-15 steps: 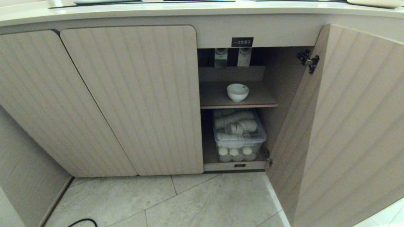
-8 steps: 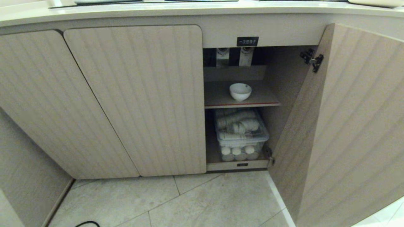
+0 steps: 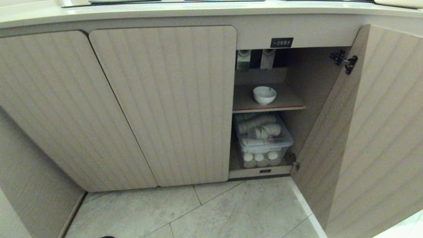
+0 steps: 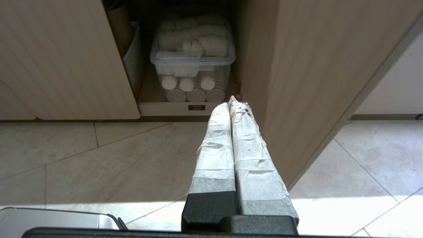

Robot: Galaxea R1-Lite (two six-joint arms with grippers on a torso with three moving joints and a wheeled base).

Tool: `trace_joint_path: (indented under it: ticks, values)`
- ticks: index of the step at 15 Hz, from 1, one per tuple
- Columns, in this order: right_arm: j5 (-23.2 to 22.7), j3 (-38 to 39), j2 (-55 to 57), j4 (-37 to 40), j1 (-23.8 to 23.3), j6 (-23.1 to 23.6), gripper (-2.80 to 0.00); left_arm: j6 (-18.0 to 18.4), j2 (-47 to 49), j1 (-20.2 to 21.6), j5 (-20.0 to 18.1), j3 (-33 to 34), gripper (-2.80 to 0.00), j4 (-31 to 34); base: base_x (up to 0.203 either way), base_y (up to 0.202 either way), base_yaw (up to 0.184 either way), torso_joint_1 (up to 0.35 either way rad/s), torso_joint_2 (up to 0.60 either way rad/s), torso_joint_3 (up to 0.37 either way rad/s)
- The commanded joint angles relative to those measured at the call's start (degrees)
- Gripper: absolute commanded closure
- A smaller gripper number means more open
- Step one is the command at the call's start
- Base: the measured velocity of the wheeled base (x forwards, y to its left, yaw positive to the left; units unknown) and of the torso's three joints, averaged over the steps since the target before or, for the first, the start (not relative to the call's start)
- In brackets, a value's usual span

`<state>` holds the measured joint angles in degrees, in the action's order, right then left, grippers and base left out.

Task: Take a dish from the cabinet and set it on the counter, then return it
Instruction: Take the bowl from the cabinet

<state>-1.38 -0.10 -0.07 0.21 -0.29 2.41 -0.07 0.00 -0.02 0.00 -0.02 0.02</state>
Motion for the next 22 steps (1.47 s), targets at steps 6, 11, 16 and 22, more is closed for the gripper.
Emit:
trace_joint_path:
  ticks: [6,11,16,22]
  values:
    - [-0.03,0.01,0.07,0.06,0.03,0.05,0.0,-0.01,0.0,0.02,0.0,0.02,0.0,-0.02,0.0,0.011,-0.002,0.001,0.0,0.0]
    - [-0.03,0.01,0.07,0.06,0.03,0.05,0.0,-0.01,0.0,0.02,0.0,0.01,0.0,-0.02,0.0,0.0,0.0,0.0,0.0,0.0]
    - [-0.03,0.01,0.07,0.0,0.03,0.05,0.0,0.07,0.0,0.02,0.0,-0.06,0.0,-0.02,0.0,0.0,0.0,0.0,0.0,0.0]
    - [-0.03,0.01,0.07,-0.03,0.03,0.05,0.0,-0.01,0.0,0.02,0.0,0.02,0.0,-0.11,0.0,0.0,0.0,0.0,0.0,0.0]
